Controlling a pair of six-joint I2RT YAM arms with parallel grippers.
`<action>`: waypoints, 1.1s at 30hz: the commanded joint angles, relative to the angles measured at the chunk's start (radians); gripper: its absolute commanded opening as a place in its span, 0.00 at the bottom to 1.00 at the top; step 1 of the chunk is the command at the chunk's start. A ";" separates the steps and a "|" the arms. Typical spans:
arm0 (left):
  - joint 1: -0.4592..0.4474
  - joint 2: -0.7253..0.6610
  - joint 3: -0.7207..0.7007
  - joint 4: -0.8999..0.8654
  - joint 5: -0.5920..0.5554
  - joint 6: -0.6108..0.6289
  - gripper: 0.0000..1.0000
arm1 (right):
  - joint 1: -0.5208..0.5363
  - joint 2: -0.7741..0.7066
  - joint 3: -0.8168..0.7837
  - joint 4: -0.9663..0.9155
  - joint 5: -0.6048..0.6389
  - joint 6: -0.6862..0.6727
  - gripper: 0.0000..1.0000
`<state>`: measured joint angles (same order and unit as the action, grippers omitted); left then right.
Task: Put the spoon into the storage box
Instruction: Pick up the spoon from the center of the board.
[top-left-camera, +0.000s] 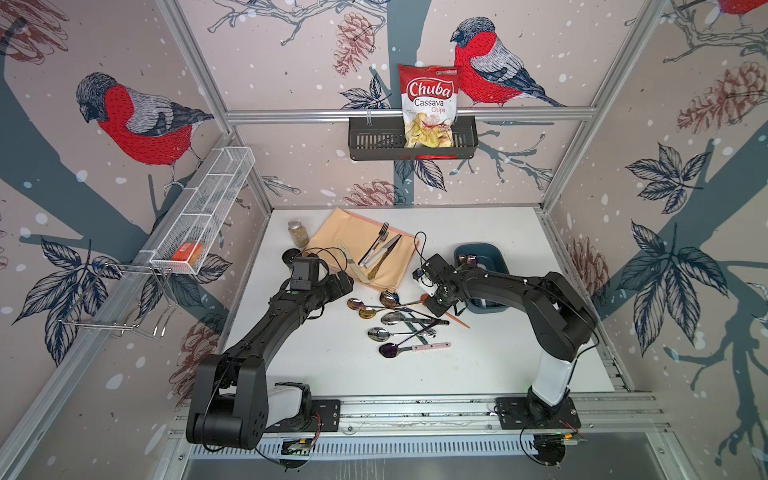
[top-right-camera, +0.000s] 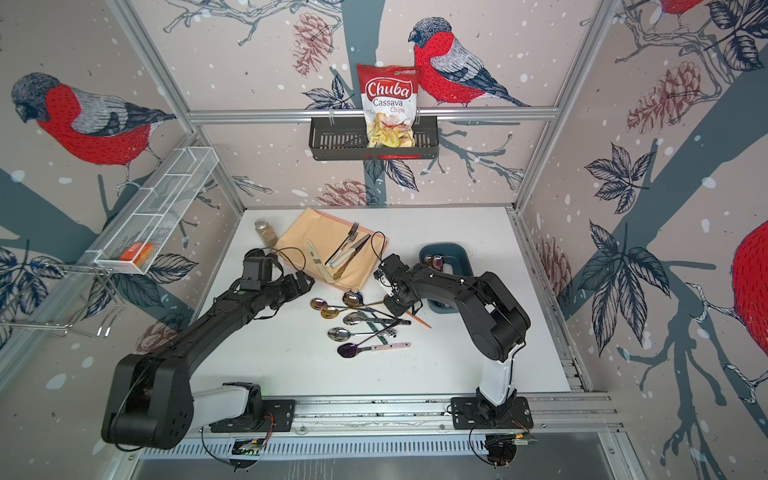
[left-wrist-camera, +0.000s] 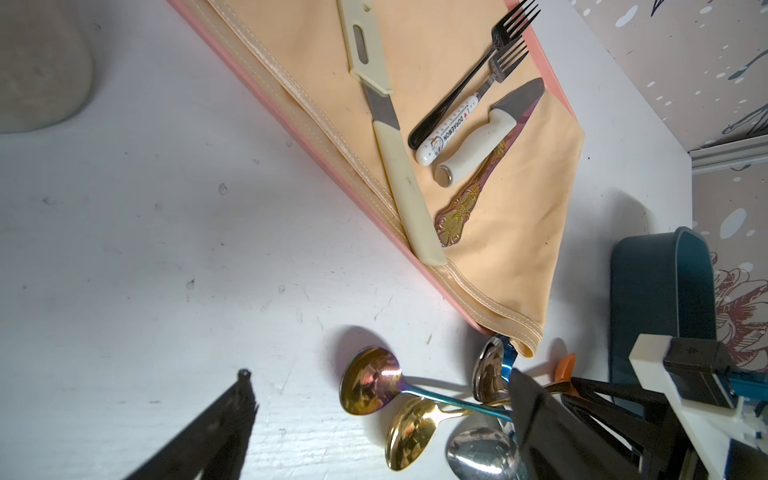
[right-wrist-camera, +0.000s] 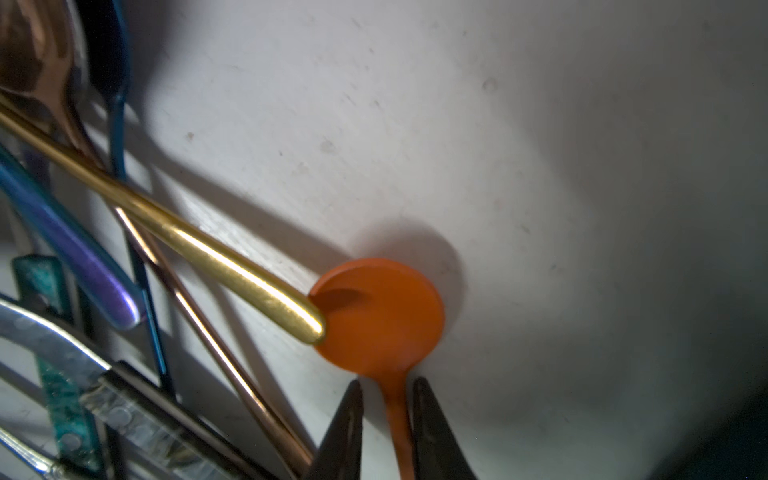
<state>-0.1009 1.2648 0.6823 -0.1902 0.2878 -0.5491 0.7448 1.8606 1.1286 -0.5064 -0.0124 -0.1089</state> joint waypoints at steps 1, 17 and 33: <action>0.003 0.005 0.010 0.013 0.009 0.011 0.96 | 0.001 0.021 -0.025 -0.056 0.006 -0.008 0.20; 0.003 0.012 0.019 0.015 0.018 0.020 0.96 | -0.018 -0.016 -0.005 -0.045 0.031 0.024 0.08; -0.125 0.058 0.113 -0.029 -0.073 0.108 0.96 | -0.146 -0.109 0.156 -0.114 -0.027 0.120 0.04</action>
<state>-0.1982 1.3106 0.7704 -0.1974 0.2573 -0.4885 0.6209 1.7702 1.2537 -0.5831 -0.0109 -0.0235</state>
